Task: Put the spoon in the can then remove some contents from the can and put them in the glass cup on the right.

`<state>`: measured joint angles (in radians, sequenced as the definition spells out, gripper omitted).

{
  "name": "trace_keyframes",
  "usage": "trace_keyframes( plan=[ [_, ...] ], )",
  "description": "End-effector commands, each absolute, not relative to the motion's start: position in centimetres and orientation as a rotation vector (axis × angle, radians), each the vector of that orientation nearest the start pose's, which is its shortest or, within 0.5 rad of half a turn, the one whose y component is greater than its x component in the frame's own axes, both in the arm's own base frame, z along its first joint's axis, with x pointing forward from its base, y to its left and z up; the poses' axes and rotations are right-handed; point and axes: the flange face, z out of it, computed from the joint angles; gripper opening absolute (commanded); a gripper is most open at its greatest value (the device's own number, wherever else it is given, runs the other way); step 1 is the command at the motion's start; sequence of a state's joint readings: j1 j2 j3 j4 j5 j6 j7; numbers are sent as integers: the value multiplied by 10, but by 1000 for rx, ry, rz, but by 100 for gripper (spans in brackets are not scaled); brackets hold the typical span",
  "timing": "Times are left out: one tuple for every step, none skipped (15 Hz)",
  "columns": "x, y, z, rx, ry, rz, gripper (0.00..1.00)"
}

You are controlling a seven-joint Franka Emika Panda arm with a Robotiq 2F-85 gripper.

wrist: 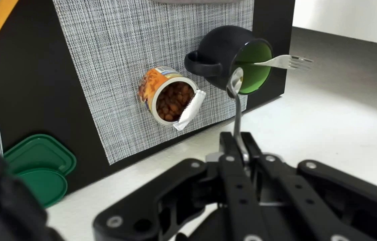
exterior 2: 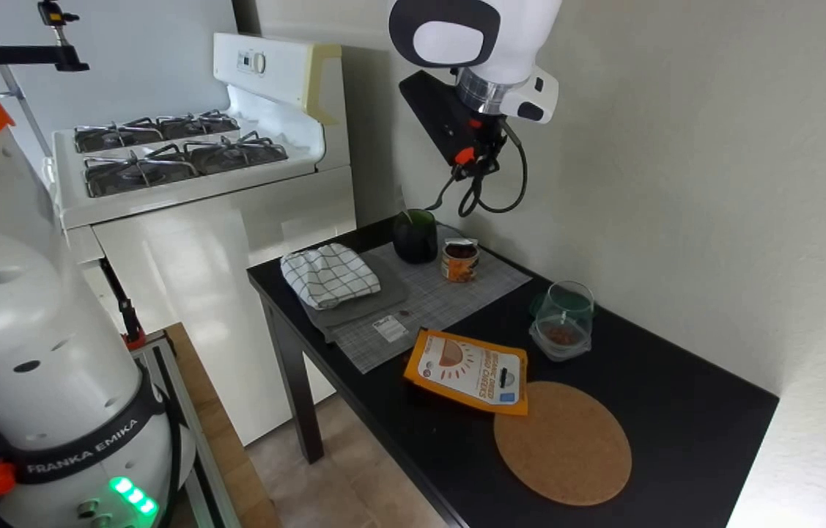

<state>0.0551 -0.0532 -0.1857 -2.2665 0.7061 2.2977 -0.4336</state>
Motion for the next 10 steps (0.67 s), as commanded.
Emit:
trace_keyframes(
  plan=[
    [542,-72,370,-2556,280,-269,2],
    [528,-64,382,-2594,255,-289,2],
    [531,-68,377,-2596,264,-283,8],
    [531,-68,375,-2597,267,-279,8],
    [531,-68,376,-2597,264,-280,8],
    [533,-68,371,-2609,279,-284,2],
    [537,-69,365,-2622,285,-277,2],
    [540,-72,359,-2649,305,-299,2],
    [543,-74,352,-2667,321,-314,2],
    [547,-77,346,-2692,348,-358,2]
  ],
)
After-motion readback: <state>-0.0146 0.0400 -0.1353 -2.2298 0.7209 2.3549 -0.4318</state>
